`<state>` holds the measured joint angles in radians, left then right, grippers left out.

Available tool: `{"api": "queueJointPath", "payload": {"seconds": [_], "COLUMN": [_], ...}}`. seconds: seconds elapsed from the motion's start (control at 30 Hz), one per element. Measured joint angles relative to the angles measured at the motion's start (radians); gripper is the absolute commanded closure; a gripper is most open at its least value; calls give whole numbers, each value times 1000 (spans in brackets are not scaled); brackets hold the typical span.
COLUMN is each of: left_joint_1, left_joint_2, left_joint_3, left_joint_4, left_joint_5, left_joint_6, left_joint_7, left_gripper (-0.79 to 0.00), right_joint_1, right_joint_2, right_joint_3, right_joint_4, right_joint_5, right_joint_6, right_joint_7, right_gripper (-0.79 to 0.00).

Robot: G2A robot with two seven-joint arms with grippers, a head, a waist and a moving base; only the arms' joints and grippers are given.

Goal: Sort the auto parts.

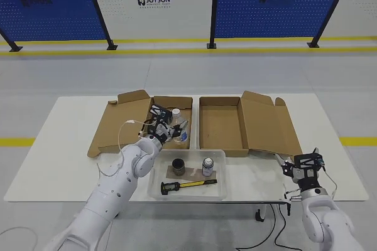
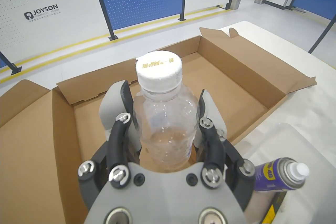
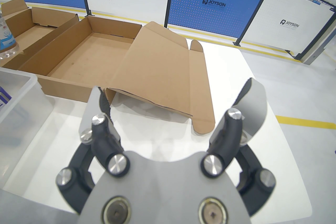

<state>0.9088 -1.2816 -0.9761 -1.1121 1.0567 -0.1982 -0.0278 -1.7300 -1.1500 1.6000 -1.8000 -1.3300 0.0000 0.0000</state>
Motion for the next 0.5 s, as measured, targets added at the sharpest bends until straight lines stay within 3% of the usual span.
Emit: {"api": "queueJointPath", "payload": {"seconds": [0.5], "left_joint_1": [-40], "left_joint_2": [-28], "left_joint_3": [25], "left_joint_4": [125], "left_joint_5": [27], "left_joint_6": [13], "left_joint_7": [36], "left_gripper": [0], "right_joint_1": [0], "right_joint_2": [0], "right_joint_3": [0], "right_joint_4": [0], "right_joint_5": [0], "right_joint_6": [0], "right_joint_7": [0], "right_gripper": [-785]}}
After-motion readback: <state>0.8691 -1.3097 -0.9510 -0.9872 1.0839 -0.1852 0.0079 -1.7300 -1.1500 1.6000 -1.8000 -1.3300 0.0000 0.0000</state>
